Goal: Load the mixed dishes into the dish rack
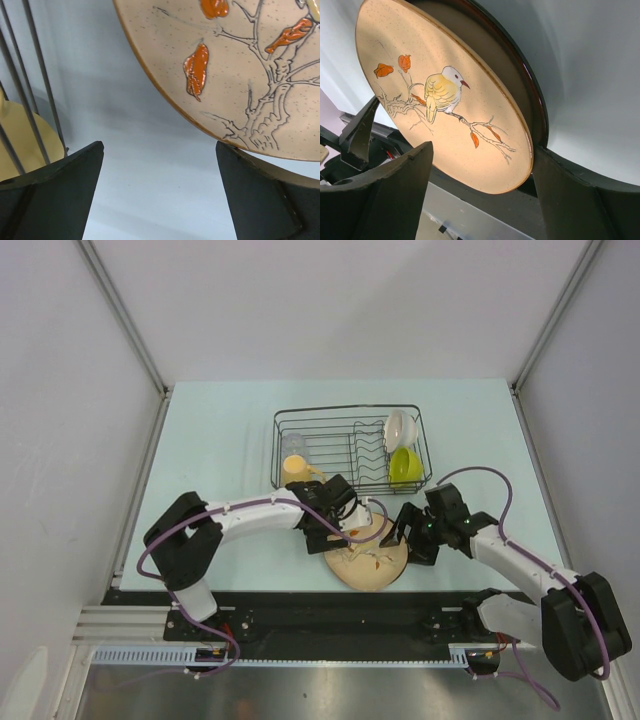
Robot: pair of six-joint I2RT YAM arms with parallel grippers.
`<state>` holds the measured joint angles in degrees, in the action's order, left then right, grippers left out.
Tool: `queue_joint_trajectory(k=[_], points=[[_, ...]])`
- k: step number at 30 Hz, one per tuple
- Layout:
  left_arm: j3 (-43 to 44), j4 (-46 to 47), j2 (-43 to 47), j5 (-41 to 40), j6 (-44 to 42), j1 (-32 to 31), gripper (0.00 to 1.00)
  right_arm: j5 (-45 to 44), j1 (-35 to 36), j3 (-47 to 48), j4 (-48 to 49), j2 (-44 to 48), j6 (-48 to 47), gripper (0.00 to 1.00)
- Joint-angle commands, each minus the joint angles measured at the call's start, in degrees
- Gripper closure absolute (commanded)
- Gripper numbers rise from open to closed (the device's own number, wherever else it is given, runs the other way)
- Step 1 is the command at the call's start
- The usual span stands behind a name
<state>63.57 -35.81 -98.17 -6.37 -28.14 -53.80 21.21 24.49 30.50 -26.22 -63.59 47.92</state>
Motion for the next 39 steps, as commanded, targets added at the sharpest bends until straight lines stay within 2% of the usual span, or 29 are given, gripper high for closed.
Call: queue_joint_trajectory(k=[1, 7, 18, 24, 28, 33, 37, 39], points=[[2.7, 7.6, -0.2, 8.3, 5.3, -3.4, 0.00, 8.4, 1.1, -1.4, 10.5, 2.1, 3.8, 0.21], [2.4, 8.7, -1.1, 8.4, 5.7, -3.9, 0.00, 12.4, 1.3, -2.1, 17.9, 4.0, 4.4, 0.21], [2.6, 10.0, -2.6, 9.2, 5.5, -4.2, 0.00, 16.4, 3.7, -6.4, 37.5, 7.2, 7.3, 0.21], [3.9, 10.9, -4.3, 9.7, 5.1, -4.3, 0.00, 15.9, 5.0, -11.9, 44.8, 9.1, 8.6, 0.27], [4.8, 11.5, -5.2, 9.9, 4.7, -4.3, 0.00, 16.9, 5.2, -17.3, 56.1, 5.0, 13.1, 0.32], [6.1, 11.5, -5.8, 10.2, 4.3, -4.5, 0.00, 18.0, 5.9, -15.5, 56.3, 0.6, 12.6, 0.36], [6.0, 11.5, -5.4, 10.2, 4.2, -4.6, 0.00, 17.7, 6.4, -14.9, 55.4, 1.0, 12.0, 0.51], [5.8, 10.9, -4.8, 9.9, 4.2, -4.6, 0.00, 17.2, 6.4, -14.9, 54.4, 1.9, 11.8, 0.53]])
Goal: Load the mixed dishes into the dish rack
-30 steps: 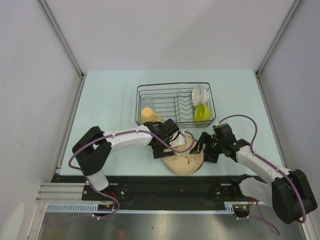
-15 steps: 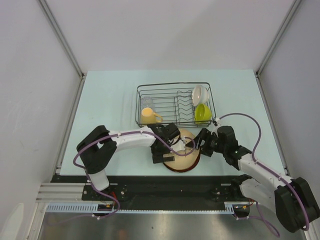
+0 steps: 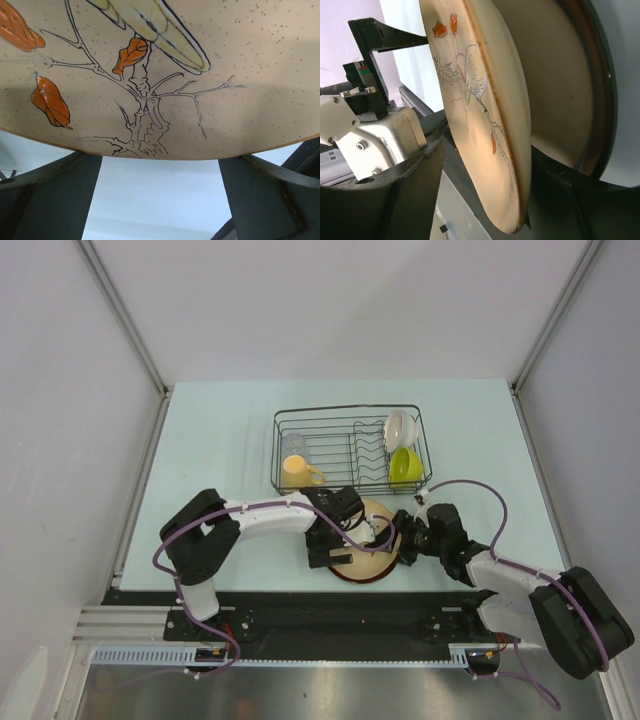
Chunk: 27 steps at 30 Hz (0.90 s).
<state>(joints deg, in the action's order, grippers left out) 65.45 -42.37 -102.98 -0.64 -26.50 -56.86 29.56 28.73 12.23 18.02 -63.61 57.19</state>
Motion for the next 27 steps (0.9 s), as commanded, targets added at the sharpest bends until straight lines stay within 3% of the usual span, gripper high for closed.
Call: queue_joint_trajectory(k=[1, 3, 7, 9, 16, 20, 27], points=[[3.8, 17.2, 0.8, 3.9, 2.5, -1.4, 0.00, 8.7, 2.1, 3.4, 9.7, 2.4, 2.3, 0.59], [4.0, 16.9, 2.2, 3.2, 2.1, -1.4, 0.00, 8.0, 2.1, 3.6, 8.3, 3.2, 1.9, 0.65], [5.7, 15.0, 4.8, 2.4, 2.2, -1.3, 0.00, 7.3, 2.3, 3.9, 6.2, 4.6, 1.2, 0.94], [7.2, 13.8, 6.3, 2.1, 2.4, -1.1, 0.00, 7.0, 2.5, 4.2, 5.4, 4.9, 0.9, 1.00], [10.3, 9.3, 10.6, 2.2, 3.8, -0.1, 0.00, 5.0, 3.3, 5.9, 0.4, 7.0, -1.5, 1.00], [8.6, 8.3, 13.4, 2.9, 4.9, 1.7, 0.00, 3.9, 3.7, 4.6, 1.9, 7.1, -0.3, 1.00], [6.3, 7.9, 16.4, 3.6, 4.5, 2.5, 0.00, -2.0, 4.4, 7.1, -5.8, 7.1, -2.8, 1.00]])
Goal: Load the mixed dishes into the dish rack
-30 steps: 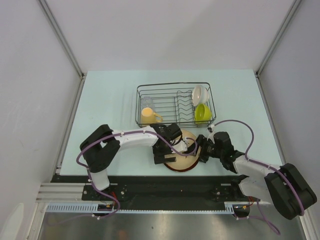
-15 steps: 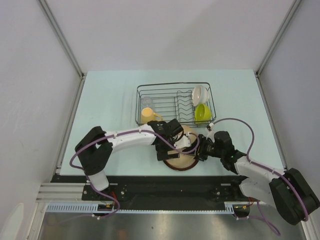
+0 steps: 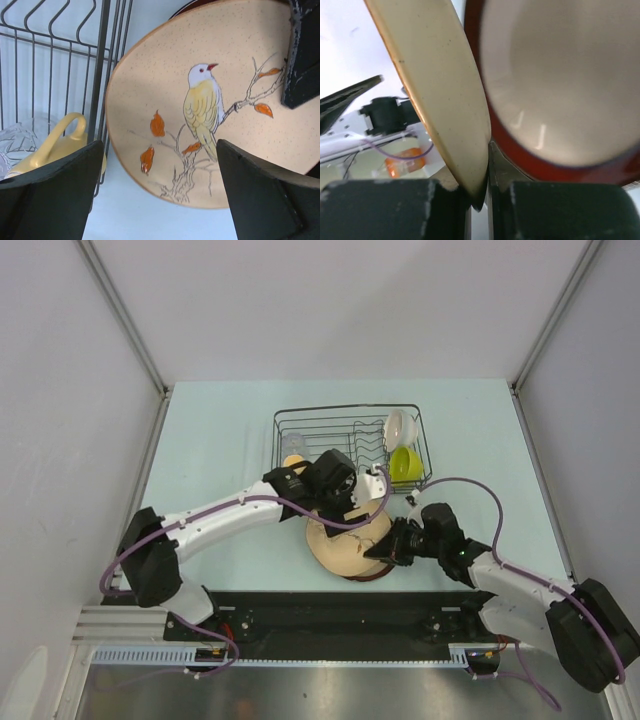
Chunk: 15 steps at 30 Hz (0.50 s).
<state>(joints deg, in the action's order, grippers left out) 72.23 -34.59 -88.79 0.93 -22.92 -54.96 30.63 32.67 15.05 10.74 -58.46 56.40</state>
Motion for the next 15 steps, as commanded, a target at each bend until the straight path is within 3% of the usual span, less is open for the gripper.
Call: queue_joint_trajectory(k=[1, 9, 15], points=[[-0.2, -0.1, 2.7, 2.1, 0.5, 0.7, 0.00, -4.3, 0.6, 5.0, 0.3, 2.2, -3.1, 1.00], [2.8, -3.2, 5.7, 3.0, -0.7, 3.5, 0.00, -12.2, 3.3, 7.5, -7.7, 7.1, -6.6, 1.00], [6.0, -5.8, 9.9, 3.1, -1.6, 6.2, 0.00, -15.6, 6.0, 12.7, -19.3, 12.1, -9.6, 1.00]])
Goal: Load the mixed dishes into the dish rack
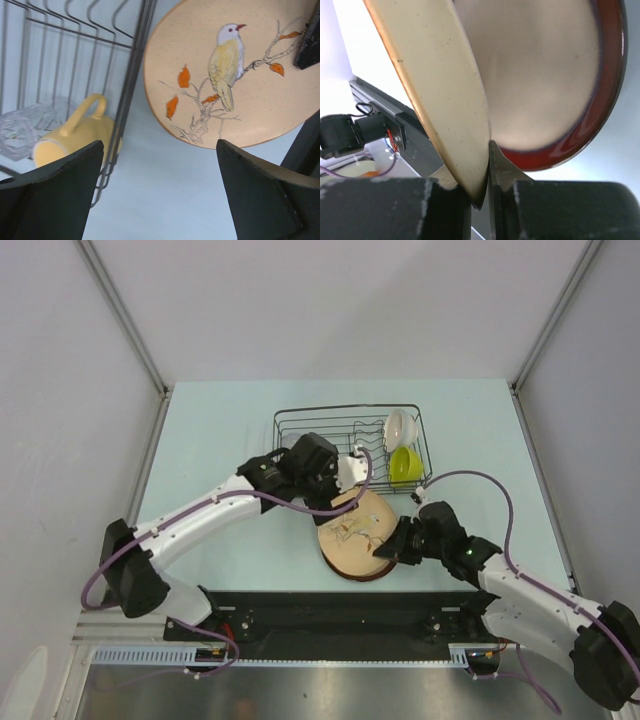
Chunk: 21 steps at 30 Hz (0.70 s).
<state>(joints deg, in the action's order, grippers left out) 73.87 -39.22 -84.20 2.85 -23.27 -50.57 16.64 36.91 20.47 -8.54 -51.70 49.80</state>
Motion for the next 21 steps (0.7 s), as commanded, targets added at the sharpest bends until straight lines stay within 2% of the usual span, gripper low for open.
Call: queue_joint_trajectory(k=[1, 3, 6, 7, 9, 10, 12, 13, 15, 16, 18, 21], points=[[5.0, -1.8, 5.8, 1.1, -1.3, 2.7, 0.00, -2.5, 2.1, 8.0, -3.6, 6.2, -3.3, 1.00], [5.7, -2.8, 7.6, 1.8, -2.0, 3.7, 0.00, -4.2, 3.2, 11.1, -8.2, 9.3, -4.4, 1.00], [6.2, -4.5, 10.7, 2.8, -2.7, 6.3, 0.00, -12.5, 7.6, 18.9, -18.5, 13.4, -7.9, 1.00], [6.3, -5.2, 11.4, 3.3, -2.7, 8.2, 0.00, -19.7, 11.3, 21.9, -23.3, 13.8, -9.4, 1.00], [6.5, -6.2, 12.7, 5.8, -1.9, 10.7, 0.00, -28.5, 15.8, 27.4, -27.5, 12.1, -12.0, 1.00], [6.6, -6.6, 13.4, 7.0, -1.4, 13.7, 0.00, -36.5, 17.6, 33.8, -29.7, 10.8, -16.1, 1.00], [6.9, -8.1, 13.6, 10.6, 0.1, 16.7, 0.00, -42.1, 20.2, 40.0, -29.6, 4.1, -22.1, 1.00], [7.3, -8.7, 13.5, 11.6, 0.8, 19.6, 0.00, -44.9, 20.2, 45.5, -28.0, 0.9, -28.6, 1.00], [7.4, -10.4, 13.5, 15.3, 2.0, 23.5, 0.00, -47.8, 18.9, 51.4, -25.8, -7.7, -36.1, 1.00], [7.1, -10.8, 13.5, 16.3, 2.3, 24.5, 0.00, -50.0, 18.3, 56.5, -22.1, -10.2, -43.9, 1.00], [6.1, -10.7, 14.4, 17.7, 2.5, 27.6, 0.00, -51.3, 15.8, 60.8, -17.8, -14.7, -50.3, 1.00], [3.7, -10.3, 15.3, 19.1, 2.7, 31.2, 0.00, -51.7, 11.5, 68.1, -9.8, -21.9, -64.7, 1.00]])
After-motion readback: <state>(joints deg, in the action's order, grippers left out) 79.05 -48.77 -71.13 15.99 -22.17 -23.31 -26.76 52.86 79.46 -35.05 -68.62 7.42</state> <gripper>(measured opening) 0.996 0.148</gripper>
